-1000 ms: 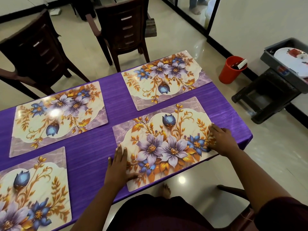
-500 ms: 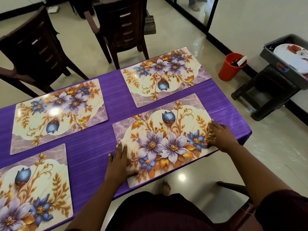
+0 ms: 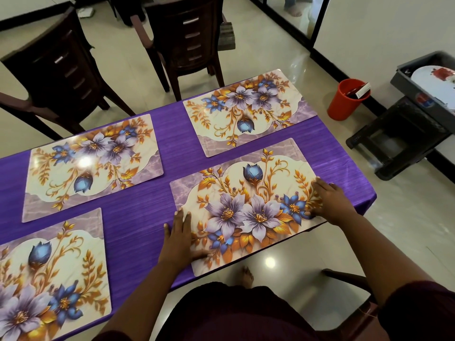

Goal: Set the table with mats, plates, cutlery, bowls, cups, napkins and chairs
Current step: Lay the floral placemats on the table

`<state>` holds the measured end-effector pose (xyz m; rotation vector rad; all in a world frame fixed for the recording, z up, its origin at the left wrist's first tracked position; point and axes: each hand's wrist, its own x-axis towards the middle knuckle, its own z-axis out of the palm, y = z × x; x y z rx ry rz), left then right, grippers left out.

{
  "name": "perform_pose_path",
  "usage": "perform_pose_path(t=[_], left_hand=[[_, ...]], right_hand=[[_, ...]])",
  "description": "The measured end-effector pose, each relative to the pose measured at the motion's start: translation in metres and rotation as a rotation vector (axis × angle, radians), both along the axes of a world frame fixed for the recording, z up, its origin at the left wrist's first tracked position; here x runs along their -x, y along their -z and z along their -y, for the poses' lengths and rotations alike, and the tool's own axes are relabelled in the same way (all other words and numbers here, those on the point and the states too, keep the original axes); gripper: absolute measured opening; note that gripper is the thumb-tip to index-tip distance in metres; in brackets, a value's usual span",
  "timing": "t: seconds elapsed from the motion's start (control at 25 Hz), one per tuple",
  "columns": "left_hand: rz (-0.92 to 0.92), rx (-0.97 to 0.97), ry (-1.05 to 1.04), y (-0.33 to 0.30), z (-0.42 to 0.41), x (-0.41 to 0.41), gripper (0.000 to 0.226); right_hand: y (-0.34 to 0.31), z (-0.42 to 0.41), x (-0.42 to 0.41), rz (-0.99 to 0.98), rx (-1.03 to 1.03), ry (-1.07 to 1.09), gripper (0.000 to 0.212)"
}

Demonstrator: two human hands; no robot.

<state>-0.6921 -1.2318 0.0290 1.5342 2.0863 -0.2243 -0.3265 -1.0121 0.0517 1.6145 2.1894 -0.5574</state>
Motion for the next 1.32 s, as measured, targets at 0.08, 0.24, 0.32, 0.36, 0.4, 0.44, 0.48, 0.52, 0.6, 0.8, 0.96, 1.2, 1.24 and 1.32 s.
perform_pose_path(t=[0.08,0.24,0.32,0.36,0.4,0.44,0.48,0.52,0.6,0.8,0.96,1.2,1.24,1.32], left_hand=[[-0.002,0.013,0.003,0.0,0.0,0.0,0.151],[-0.004,0.018,0.008,0.001,0.0,0.002,0.157],[0.0,0.006,0.008,0.002,0.001,0.003,0.157],[0.002,0.001,0.013,0.002,0.002,0.003,0.157],[0.003,-0.002,0.02,0.003,0.003,0.002,0.157],[0.003,-0.011,0.025,0.004,0.003,0.002,0.157],[0.007,-0.03,0.023,0.005,0.004,0.003,0.157],[0.014,-0.047,0.016,0.005,0.004,0.003,0.158],[0.051,-0.062,-0.005,0.003,0.004,0.004,0.159],[0.057,-0.186,-0.034,-0.012,-0.005,-0.011,0.147],[0.115,-0.322,0.148,-0.021,-0.039,-0.04,0.128],[0.223,-0.416,0.329,-0.024,-0.083,-0.108,0.113],[0.236,-0.406,0.357,-0.024,-0.089,-0.122,0.11],[0.246,-0.422,0.432,-0.025,-0.101,-0.147,0.099]], right_hand=[[0.0,-0.001,0.001,0.005,0.009,0.005,0.091],[-0.001,0.003,0.001,0.002,0.02,0.015,0.092],[-0.002,0.006,0.005,-0.029,0.028,0.08,0.093],[-0.004,0.008,0.007,-0.044,0.026,0.118,0.094],[-0.004,0.012,0.009,-0.047,0.02,0.148,0.095],[-0.005,0.017,0.01,-0.032,0.004,0.158,0.095],[-0.006,0.024,0.012,-0.006,-0.02,0.155,0.094],[-0.006,0.032,0.014,0.019,-0.046,0.151,0.092],[-0.009,0.048,0.02,0.021,-0.098,0.168,0.087],[-0.032,0.072,0.016,-0.074,-0.156,0.243,0.075],[-0.045,0.095,-0.009,-0.016,-0.156,0.316,0.071],[-0.038,0.145,-0.052,0.014,-0.095,0.485,0.068],[-0.037,0.149,-0.062,0.023,-0.085,0.507,0.068],[-0.035,0.15,-0.081,0.034,-0.07,0.553,0.067]])
